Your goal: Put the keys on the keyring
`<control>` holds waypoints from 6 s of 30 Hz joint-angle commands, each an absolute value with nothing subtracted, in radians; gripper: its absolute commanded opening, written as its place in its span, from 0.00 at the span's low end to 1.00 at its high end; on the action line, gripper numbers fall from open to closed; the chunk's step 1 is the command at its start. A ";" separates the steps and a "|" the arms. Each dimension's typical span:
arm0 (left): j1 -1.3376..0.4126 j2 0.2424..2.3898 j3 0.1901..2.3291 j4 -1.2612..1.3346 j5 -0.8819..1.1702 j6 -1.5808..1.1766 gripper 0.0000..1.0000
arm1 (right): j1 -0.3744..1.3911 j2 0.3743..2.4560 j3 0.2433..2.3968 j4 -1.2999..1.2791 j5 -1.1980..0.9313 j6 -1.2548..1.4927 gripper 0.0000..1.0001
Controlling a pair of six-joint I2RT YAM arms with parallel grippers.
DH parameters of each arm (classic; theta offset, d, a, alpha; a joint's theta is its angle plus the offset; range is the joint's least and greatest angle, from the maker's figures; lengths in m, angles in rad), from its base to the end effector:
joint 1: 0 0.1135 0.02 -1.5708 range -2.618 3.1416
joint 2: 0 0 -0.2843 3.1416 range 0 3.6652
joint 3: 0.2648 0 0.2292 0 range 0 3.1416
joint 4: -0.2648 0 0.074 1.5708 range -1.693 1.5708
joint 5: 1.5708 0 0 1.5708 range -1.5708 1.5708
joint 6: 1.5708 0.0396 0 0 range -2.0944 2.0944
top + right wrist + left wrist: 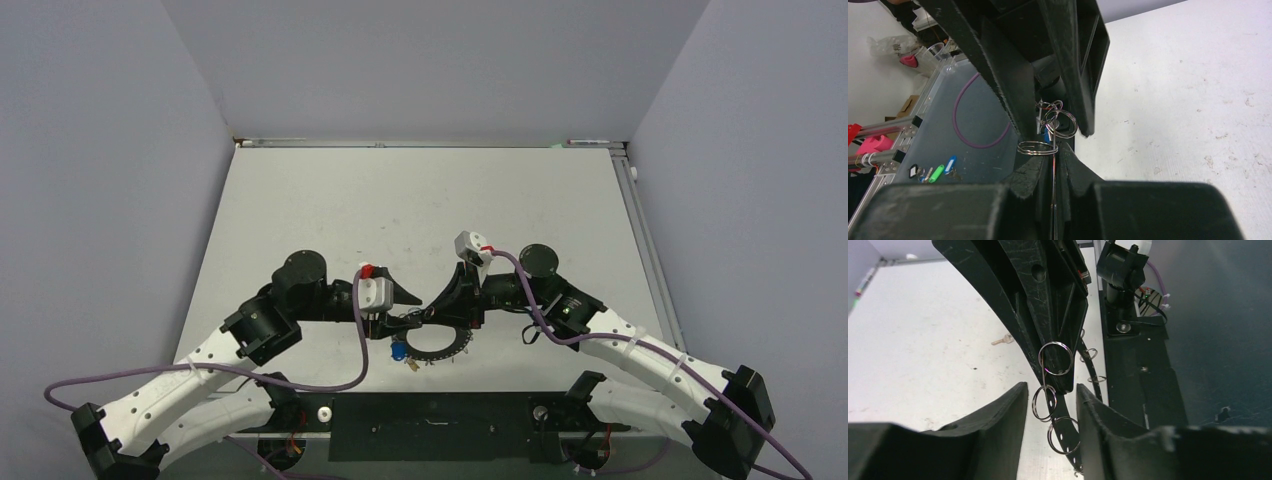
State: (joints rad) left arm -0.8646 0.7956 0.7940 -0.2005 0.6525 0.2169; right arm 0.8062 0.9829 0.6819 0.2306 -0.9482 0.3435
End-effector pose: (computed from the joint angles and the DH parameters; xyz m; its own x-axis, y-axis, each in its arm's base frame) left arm 0.0762 -0.1264 0.3550 0.0860 0.1627 -0.9829 0.9954 0.0287 0.0918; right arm 0.1071 0.1581 0.3349 -0.3765 -0.1088 -0.9200 -0.9080 -0.1534 0.3898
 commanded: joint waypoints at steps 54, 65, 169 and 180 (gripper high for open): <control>-0.777 0.890 0.921 -0.308 0.807 0.080 0.00 | 0.814 1.045 0.897 -0.095 -0.967 0.079 0.60; -0.778 0.897 0.911 -0.294 0.803 0.071 0.00 | 0.842 1.120 0.874 0.040 -1.019 0.126 0.13; -0.816 0.662 0.733 -0.179 0.628 0.387 0.00 | 0.860 1.070 0.834 0.003 -0.834 0.069 0.51; -0.818 0.634 0.722 -0.155 0.685 0.379 0.00 | 0.833 1.118 0.859 0.040 -0.999 0.054 0.61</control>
State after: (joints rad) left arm -0.8154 0.6498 0.7074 -0.2283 0.6334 0.3790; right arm 0.8429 1.0893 0.8192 -0.0200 -0.8818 0.0845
